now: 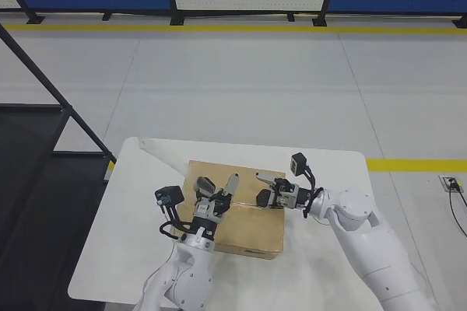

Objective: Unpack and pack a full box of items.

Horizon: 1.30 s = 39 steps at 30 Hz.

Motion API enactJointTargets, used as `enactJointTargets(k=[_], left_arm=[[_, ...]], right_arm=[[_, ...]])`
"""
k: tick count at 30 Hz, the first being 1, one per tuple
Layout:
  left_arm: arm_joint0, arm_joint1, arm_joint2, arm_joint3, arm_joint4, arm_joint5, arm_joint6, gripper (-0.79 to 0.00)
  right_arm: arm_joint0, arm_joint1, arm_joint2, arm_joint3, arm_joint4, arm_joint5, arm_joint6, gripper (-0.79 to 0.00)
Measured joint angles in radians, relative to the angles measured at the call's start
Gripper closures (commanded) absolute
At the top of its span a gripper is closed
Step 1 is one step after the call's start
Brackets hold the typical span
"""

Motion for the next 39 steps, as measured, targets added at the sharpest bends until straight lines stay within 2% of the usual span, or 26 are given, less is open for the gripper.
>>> enactJointTargets(k=[11,21,27,39], left_arm=[[-0.001,-0.008,-0.003,0.015,0.024,-0.003,-0.01,-0.785],[0.045,-0.007,-0.002,-0.032,0.115,-0.047,0.008,-0.785],[0.053,-0.008,-0.006,-0.03,0.158,-0.051,0.012,-0.785],[0.056,-0.016,0.023,-0.026,0.225,-0.07,0.01,-0.785]], right_arm=[[-0.007,0.004,0.0,-0.007,0.007,0.0,0.003,-0.785],[-0.003,0.005,-0.009,-0.019,0.006,-0.002,0.001,-0.785],[-0.007,0.006,-0.01,-0.028,0.004,0.0,-0.003,-0.785],[-0.012,0.009,-0.011,-0.036,0.009,-0.004,-0.01,-0.785]])
